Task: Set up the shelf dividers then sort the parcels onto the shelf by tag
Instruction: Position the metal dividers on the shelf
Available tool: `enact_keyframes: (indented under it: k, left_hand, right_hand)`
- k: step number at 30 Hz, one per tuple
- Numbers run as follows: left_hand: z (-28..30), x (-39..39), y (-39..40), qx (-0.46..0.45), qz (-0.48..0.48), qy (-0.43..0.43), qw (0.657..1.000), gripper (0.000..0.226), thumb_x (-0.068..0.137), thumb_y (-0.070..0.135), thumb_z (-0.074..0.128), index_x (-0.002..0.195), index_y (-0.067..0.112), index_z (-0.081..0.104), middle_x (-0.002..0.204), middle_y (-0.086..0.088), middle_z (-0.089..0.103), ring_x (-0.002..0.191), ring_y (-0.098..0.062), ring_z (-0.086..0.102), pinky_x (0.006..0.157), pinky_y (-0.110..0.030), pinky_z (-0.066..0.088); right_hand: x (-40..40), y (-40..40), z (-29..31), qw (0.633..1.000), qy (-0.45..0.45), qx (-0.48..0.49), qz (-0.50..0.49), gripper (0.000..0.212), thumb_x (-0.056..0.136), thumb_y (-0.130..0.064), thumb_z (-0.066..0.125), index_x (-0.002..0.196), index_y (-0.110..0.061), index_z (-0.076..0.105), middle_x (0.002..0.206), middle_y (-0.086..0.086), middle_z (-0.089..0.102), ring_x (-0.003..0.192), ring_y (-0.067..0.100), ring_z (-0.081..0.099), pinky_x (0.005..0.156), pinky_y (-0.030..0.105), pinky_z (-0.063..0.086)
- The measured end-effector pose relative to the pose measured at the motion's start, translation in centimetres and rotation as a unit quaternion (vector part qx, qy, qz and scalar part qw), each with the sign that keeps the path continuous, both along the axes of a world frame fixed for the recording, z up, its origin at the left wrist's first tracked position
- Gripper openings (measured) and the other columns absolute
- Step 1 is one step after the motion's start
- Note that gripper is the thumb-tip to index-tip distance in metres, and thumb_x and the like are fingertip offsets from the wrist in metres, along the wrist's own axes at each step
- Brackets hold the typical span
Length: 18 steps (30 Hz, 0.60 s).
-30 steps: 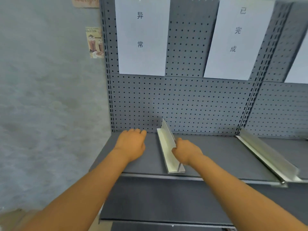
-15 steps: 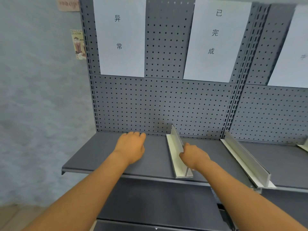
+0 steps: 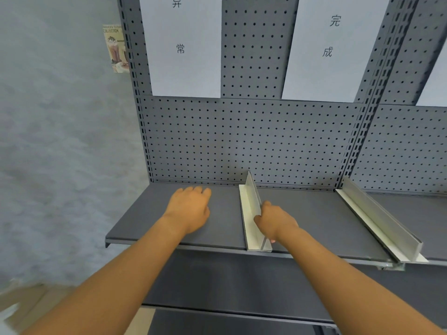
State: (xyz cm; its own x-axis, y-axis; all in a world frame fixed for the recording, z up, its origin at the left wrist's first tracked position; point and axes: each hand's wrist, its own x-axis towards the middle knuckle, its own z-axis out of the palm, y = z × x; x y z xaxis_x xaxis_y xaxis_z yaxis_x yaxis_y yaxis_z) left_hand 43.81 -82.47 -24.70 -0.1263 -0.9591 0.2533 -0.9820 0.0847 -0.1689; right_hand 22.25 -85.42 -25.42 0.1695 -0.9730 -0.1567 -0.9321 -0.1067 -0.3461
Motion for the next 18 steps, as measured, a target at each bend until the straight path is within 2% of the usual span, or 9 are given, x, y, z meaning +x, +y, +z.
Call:
enact_keyframes:
  k: [7, 12, 15, 17, 18]
  left_hand:
    - [-1.2, 2.2, 0.0, 0.010, -0.002, 0.009, 1.000, 0.022, 0.100, 0.026, 0.042, 0.116, 0.014, 0.050, 0.110, -0.006, 0.060, 0.102, -0.026, 0.056, 0.086, -0.036, 0.041]
    - [-1.9, 3.0, -0.1, 0.016, -0.006, 0.013, 1.000, 0.023, 0.100, 0.027, 0.042, 0.117, 0.014, 0.050, 0.110, -0.006, 0.060, 0.102, -0.026, 0.056, 0.088, -0.036, 0.041]
    - [-1.8, 3.2, 0.0, 0.014, -0.009, 0.013, 1.000, 0.025, 0.100, 0.027, 0.042, 0.120, 0.014, 0.050, 0.111, -0.006, 0.060, 0.103, -0.026, 0.056, 0.089, -0.036, 0.041]
    - [-1.4, 3.2, 0.1, 0.007, -0.012, 0.014, 1.000, 0.025, 0.100, 0.027, 0.042, 0.119, 0.014, 0.050, 0.110, -0.006, 0.060, 0.102, -0.025, 0.056, 0.089, -0.036, 0.041]
    - [-1.1, 3.2, 0.2, 0.001, -0.013, 0.013, 1.000, 0.024, 0.100, 0.027, 0.042, 0.118, 0.013, 0.050, 0.110, -0.006, 0.060, 0.102, -0.025, 0.056, 0.088, -0.035, 0.041]
  right_hand:
    - [2.1, -0.1, -1.2, 1.000, -0.012, 0.011, -0.007, 0.039, 0.103, -0.022, 0.038, 0.138, -0.006, 0.035, 0.126, 0.016, 0.059, 0.091, 0.035, 0.067, 0.088, 0.048, 0.057]
    - [2.7, -0.2, -1.3, 1.000, -0.018, 0.009, -0.014, 0.039, 0.103, -0.024, 0.036, 0.138, -0.007, 0.034, 0.120, 0.015, 0.062, 0.070, 0.029, 0.067, 0.082, 0.045, 0.059]
    - [2.5, -0.2, -1.0, 1.000, -0.001, 0.000, -0.017, 0.038, 0.104, -0.029, 0.035, 0.137, -0.010, 0.035, 0.113, 0.011, 0.061, 0.073, 0.028, 0.066, 0.072, 0.040, 0.057]
    - [2.5, -0.2, -0.4, 0.997, 0.052, -0.056, -0.007, 0.038, 0.104, -0.032, 0.036, 0.136, -0.011, 0.036, 0.113, 0.007, 0.059, 0.087, 0.028, 0.058, 0.070, 0.036, 0.048]
    - [2.6, -0.2, 0.0, 0.992, 0.080, -0.093, 0.004, 0.040, 0.103, -0.032, 0.037, 0.137, -0.012, 0.037, 0.120, 0.009, 0.058, 0.097, 0.029, 0.055, 0.073, 0.036, 0.046]
